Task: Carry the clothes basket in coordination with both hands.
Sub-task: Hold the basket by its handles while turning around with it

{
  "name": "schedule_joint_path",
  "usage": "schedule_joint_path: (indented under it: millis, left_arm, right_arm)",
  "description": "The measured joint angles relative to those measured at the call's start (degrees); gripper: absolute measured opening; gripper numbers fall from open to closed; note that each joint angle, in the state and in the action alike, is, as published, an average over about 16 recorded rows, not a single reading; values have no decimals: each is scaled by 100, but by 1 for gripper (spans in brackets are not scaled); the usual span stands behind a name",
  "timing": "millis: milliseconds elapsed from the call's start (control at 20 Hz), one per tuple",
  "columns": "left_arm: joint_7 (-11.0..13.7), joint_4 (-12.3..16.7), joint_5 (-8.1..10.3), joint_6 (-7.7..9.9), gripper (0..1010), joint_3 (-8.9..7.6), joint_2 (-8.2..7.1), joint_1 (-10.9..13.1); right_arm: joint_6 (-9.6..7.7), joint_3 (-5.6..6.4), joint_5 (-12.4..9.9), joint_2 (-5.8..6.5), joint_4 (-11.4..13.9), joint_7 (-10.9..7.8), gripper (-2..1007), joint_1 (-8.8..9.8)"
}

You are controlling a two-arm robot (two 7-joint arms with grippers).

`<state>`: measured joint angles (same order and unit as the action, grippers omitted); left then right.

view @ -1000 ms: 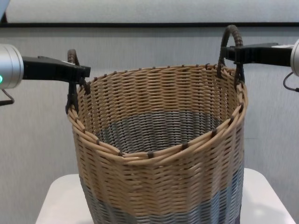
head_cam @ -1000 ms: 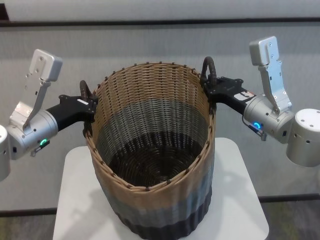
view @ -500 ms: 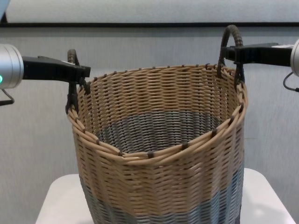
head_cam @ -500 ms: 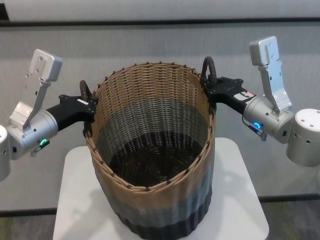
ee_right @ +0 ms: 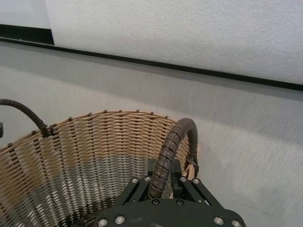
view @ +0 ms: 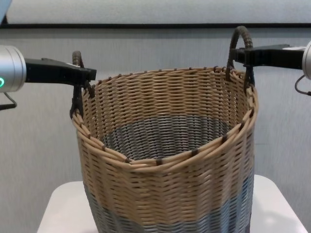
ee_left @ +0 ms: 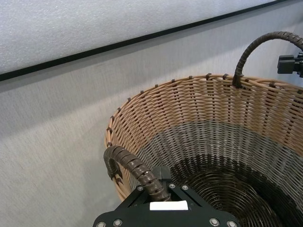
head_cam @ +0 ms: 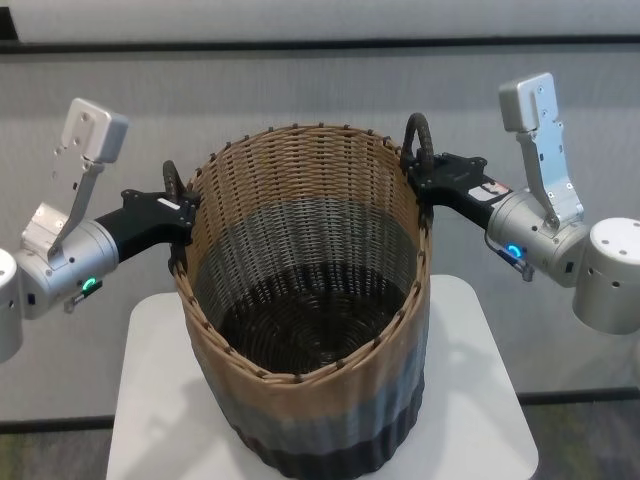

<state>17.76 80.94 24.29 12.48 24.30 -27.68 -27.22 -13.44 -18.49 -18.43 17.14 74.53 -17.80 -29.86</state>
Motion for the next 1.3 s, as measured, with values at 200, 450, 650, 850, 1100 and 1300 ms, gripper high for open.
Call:
schedule_joint_path:
  millis: [200, 450, 650, 850, 1100, 1300]
  left_arm:
    - [6, 132, -117, -115, 1, -28, -22, 52]
    - [-15, 381, -304, -311, 1, -83, -70, 150]
    - [-40, 625, -458, -453, 1, -143, -120, 236]
    - [-26, 898, -540, -490, 1, -244, -163, 309]
    - [50, 1220, -535, -386, 1, -394, -199, 365]
    - [152, 1471, -470, -230, 1, -524, -226, 395]
  right_arm:
    - [73, 27, 55, 24, 74, 14, 173, 24]
    - [192, 76, 145, 63, 230, 32, 172, 65]
    - [278, 134, 195, 93, 384, 28, 172, 98]
    - [339, 209, 197, 121, 556, 9, 172, 128]
    - [388, 310, 143, 151, 754, -24, 172, 161]
    - [397, 390, 61, 184, 907, -47, 172, 191]
